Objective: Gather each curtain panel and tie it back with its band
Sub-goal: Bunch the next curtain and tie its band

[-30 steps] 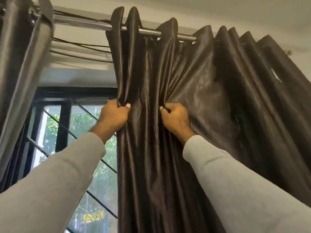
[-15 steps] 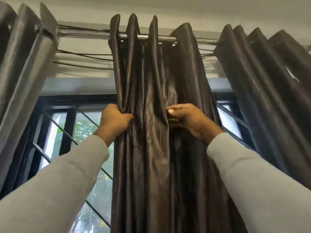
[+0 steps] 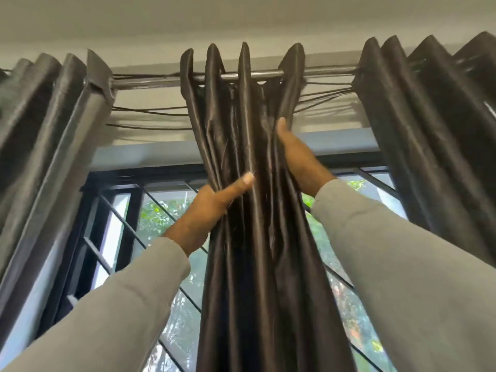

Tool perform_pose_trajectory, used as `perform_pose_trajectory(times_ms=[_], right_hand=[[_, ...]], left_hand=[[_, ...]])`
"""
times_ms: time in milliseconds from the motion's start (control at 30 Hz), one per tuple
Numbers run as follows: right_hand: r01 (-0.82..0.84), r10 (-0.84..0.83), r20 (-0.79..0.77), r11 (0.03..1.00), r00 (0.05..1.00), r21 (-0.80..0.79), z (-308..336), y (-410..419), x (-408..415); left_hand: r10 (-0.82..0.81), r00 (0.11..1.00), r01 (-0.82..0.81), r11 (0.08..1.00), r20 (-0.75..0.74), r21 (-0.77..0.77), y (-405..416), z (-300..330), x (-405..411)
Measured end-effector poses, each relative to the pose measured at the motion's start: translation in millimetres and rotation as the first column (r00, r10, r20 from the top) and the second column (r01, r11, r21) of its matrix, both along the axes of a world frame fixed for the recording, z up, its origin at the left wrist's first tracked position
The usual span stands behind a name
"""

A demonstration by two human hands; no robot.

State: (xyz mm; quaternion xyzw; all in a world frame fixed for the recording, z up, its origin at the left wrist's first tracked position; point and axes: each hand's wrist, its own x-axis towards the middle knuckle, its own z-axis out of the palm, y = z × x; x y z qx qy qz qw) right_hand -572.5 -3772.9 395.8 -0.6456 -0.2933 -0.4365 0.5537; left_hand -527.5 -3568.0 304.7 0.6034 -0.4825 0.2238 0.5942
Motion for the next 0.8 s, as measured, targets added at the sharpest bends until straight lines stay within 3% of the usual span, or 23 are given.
perform_pose_trajectory(times_ms=[100, 333, 467, 533, 700, 800], right_hand=[[-0.123, 0.12, -0.07, 0.992, 0.99, -0.041, 8.6, 45.1, -1.1], [-0.063, 0.043, -0.09, 0.969, 0.995, -0.239, 7.7, 115.3, -3.4], [0.003, -0.002, 0.067, 1.0, 0.998, -0.01, 24.0, 104.7, 6.9], [-0.004, 0.001, 0.053, 0.998, 0.999, 0.065, 34.2, 104.9, 16.0], [0.083, -0.084, 0.004, 0.973, 0.996, -0.217, 28.7, 165.1, 28.7], [0.143, -0.157, -0.025, 0.948, 0.987, -0.283, 34.3, 169.3, 28.3]], left_hand=[[0.172, 0.984, -0.174, 0.983, 0.039, 0.053, -9.6, -9.4, -1.8], [0.443, 0.894, -0.445, 0.896, 0.074, 0.015, 10.4, -18.4, 2.8], [0.461, 0.886, -0.461, 0.887, 0.043, -0.014, 30.1, -26.8, 17.4], [0.463, 0.886, -0.463, 0.886, 0.012, -0.037, 33.5, -32.9, 20.8], [0.498, 0.866, -0.499, 0.867, 0.035, 0.0, 20.1, -36.1, 9.8], [0.511, 0.855, -0.517, 0.853, 0.087, 0.067, 21.0, -32.5, 3.8]])
